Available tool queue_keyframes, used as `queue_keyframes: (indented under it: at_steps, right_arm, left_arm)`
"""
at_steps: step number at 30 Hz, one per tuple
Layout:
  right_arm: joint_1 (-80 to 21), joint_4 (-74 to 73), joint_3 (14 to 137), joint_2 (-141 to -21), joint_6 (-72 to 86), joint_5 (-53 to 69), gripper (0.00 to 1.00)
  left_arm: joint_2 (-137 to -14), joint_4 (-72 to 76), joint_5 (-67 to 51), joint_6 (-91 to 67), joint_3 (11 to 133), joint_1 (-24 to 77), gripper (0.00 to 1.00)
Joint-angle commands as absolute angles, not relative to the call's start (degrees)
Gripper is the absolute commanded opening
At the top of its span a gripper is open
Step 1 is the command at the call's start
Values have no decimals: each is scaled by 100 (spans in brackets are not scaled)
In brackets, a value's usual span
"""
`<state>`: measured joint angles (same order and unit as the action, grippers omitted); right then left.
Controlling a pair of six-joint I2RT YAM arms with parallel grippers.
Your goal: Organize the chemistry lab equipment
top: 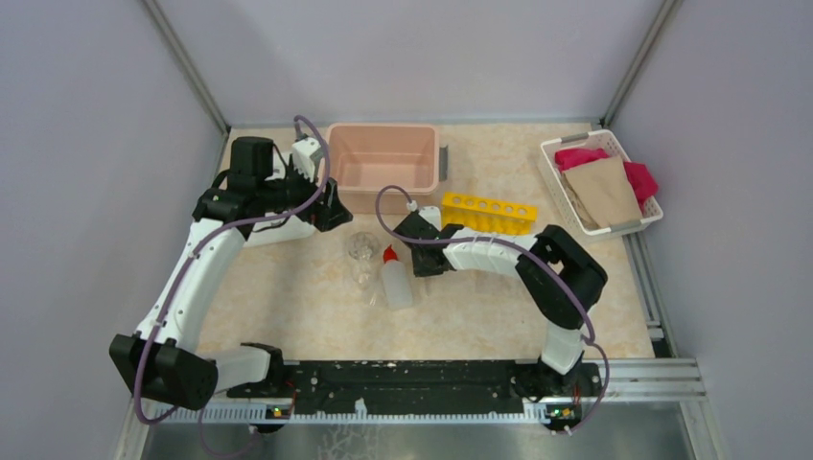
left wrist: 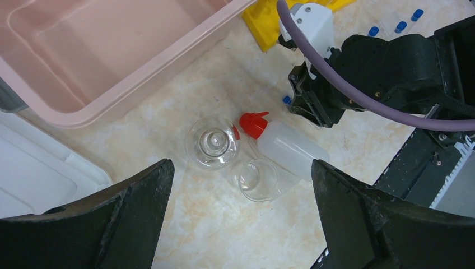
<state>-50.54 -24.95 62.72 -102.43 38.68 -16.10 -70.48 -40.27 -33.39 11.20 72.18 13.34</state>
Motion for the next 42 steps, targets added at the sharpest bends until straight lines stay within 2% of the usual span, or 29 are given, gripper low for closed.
queue_keyframes:
  at_steps: [1,5,12,20,28,34,39,42]
  right_arm:
    - [-5078,-2637,6434,-10189,3832,-2076,14]
    - [-4933,-2787,6455,-9564,3920,-2187,0]
    - [-4929,-2110,6747,-8035,4116,-1986,0]
    - [-5355,-1363,7265,-8064,4314,-1825,0]
    - [-5456,-705,7369,-8202,4663,-1459,0]
    - [-5489,-499,7375,-8196,4780,-1420,0]
    - [-5527,-297,7320,-8200,4841,-1405,0]
    - [-5542,-316,7347,-8229,4860,-1366,0]
  left_arm:
    - [-6948,-3979,-3386,1151,7343,1310,99]
    - [-6963,-3956,-3485,1015,7331,1310,99]
    - [-6925,-3705,-4372,742,7041,1318,99]
    - [-6855,-3366,-5092,286,6699,1424,99]
    - [-6908,-3048,-5148,44,6567,1679,98]
    - [-7029,-2751,-5254,-198,6341,1837,87]
    - [-7134,-2646,-5252,-251,6221,1946,71]
    - [-7154,-2654,-5033,-164,6252,1949,58]
